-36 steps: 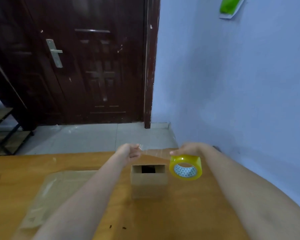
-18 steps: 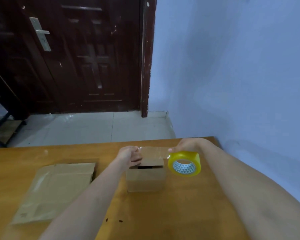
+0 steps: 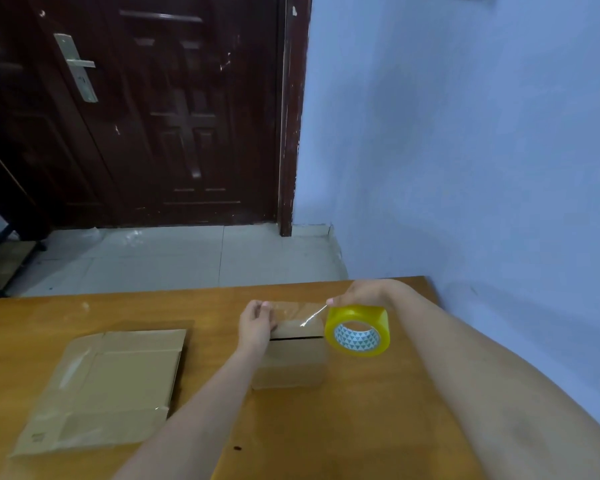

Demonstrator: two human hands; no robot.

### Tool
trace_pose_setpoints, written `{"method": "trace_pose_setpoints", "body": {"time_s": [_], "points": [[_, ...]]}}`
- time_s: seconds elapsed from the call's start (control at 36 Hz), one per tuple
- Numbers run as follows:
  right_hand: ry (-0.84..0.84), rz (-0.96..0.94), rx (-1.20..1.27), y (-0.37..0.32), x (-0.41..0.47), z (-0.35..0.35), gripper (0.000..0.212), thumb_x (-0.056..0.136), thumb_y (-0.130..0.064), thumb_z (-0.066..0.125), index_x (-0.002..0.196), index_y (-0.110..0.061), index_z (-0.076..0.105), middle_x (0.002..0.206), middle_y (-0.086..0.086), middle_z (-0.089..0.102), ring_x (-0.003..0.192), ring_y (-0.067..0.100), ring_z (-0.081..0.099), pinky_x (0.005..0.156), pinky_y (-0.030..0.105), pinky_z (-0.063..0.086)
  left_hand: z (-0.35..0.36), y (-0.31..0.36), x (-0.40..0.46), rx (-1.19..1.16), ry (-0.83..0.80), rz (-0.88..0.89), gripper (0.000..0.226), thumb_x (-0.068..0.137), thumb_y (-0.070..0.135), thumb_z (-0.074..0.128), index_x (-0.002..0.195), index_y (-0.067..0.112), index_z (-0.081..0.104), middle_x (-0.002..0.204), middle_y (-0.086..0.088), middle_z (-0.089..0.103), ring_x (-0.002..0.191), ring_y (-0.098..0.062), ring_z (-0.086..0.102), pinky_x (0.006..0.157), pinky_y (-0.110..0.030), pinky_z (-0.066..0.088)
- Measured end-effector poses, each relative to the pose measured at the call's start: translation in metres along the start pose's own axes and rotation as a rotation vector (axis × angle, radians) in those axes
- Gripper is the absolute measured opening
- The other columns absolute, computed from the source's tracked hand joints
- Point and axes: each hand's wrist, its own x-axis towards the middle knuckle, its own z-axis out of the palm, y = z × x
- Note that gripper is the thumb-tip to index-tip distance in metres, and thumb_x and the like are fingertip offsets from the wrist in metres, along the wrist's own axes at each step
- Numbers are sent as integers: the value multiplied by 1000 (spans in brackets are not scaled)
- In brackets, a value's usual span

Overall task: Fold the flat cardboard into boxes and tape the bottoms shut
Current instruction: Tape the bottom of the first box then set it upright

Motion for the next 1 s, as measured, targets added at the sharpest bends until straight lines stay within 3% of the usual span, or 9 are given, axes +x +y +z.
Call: {"method": "trace_pose_setpoints", "body": {"time_s": [0.19,0.28,0.47,0.58,0.69,0.75,0.83,0.92,1.0], "points": [[-49,21,-62,-5,7,8,63,75,-73,56,105,-19,65,113,4,63,103,25,61,96,43,49,-6,-14,-1,-78,16,66,24,98,15,47,75,10,53,76,-3,57,79,-17,57,80,-23,49],[-69,39,-122,-5,12,13,58,74,-74,56,94,-20,62,108,4,61,101,26,60,95,43,49,-9,-20,3,-118,26,64,29,92,18,59,64,12,52,64,1,52,74,-18,51,83,-31,45],[-19,9,-241,-17,25,30,68,78,-63,60,121,-11,55,113,7,56,99,26,53,88,39,48,-11,-20,5,-232,56,39,37,84,7,68,56,15,45,52,5,48,62,-16,47,84,-34,47],[-12,-33,-312,-23,29,32,69,79,-59,61,128,-11,53,125,6,55,111,28,53,92,39,46,-11,-19,5,-317,60,21,37,84,3,67,56,13,45,52,0,46,56,-10,54,78,-32,48],[-2,-136,-307,-25,31,31,39,79,-49,68,101,-21,53,102,-4,55,96,21,52,80,35,43,-14,-23,12,-376,32,-18,45,81,0,68,46,20,49,49,-2,43,55,-14,37,87,-39,48],[-13,-180,-304,-30,30,30,27,79,-44,69,95,-26,58,104,-6,59,99,19,54,85,36,46,-15,-23,12,-385,23,-22,47,81,-1,68,43,21,49,46,0,45,55,-15,38,92,-40,48],[-74,-204,-300,-40,27,30,24,80,-39,69,100,-28,67,107,-8,61,102,16,55,90,35,46,-15,-21,10,-397,16,-22,49,80,-3,67,42,21,48,43,2,44,53,-15,36,98,-43,46],[-117,-210,-365,-49,26,30,28,83,-35,68,109,-24,67,110,-6,58,103,17,52,86,33,45,-15,-20,10,-407,14,-20,53,81,-7,63,39,21,48,40,3,41,50,-14,34,105,-47,42],[-125,-194,-420,-55,24,29,33,84,-37,67,114,-24,66,121,-4,58,113,20,53,94,36,46,-15,-15,7,-425,21,-43,51,82,-9,62,41,19,49,41,2,45,51,-15,39,104,-45,42]]}}
